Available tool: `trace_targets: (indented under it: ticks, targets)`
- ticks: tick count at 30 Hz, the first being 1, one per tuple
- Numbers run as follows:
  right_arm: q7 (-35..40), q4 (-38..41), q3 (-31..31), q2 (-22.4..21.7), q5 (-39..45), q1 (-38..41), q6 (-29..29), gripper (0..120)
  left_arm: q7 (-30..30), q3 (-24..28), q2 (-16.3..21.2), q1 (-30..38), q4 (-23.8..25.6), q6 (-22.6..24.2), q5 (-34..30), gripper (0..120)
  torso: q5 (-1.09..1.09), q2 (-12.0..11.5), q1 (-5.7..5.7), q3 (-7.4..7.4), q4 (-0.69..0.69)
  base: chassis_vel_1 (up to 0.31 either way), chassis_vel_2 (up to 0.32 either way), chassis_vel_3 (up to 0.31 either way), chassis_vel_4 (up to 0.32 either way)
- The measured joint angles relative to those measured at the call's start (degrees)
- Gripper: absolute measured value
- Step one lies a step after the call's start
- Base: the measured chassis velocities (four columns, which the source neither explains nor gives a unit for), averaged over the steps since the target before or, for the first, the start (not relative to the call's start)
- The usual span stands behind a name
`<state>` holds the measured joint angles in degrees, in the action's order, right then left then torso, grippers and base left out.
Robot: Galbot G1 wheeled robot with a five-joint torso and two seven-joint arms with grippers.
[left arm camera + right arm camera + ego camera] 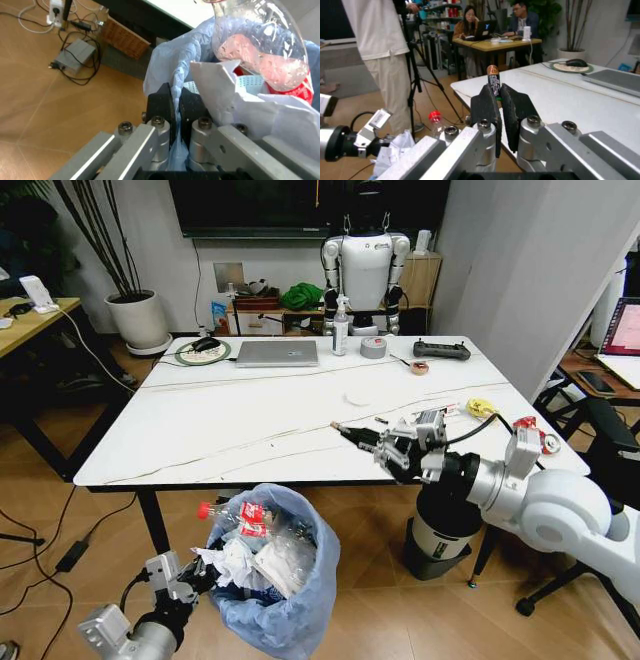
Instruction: Pick up the trash bin and place the trash from the table into it.
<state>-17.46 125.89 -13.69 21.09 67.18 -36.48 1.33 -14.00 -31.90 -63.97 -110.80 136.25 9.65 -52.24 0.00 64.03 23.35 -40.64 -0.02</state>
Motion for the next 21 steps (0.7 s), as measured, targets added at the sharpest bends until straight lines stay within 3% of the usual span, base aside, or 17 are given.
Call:
trace_targets:
  ticks: [7, 13, 21]
  targets:
    - [-2.4, -3.0, -10.7, 5.0, -0.8, 10.0, 0.6, 1, 0.1, 0.5, 0.8, -0.1, -0.1, 0.1, 0.2, 0, 0.02, 0.0, 0.0, 0.0, 0.01, 0.0, 0.0, 0.0, 0.0]
    - [-4.0, -5.3, -22.3, 9.5, 1.0, 23.7, -1.3, 1, 0.3, 0.2, 0.7, -0.3, -0.1, 0.1, 0.2, 0, -0.02, 0.0, 0.01, 0.0, 0.02, 0.0, 0.0, 0.0, 0.0]
    - [-1.9, -9.4, -27.3, 14.0, 0.8, 27.1, -4.4, 1, 0.3, -0.2, 0.8, 0.0, -0.1, 0.2, 0.0, 0, 0.0, 0.0, 0.01, -0.01, 0.01, 0.0, 0.0, 0.0, 0.0]
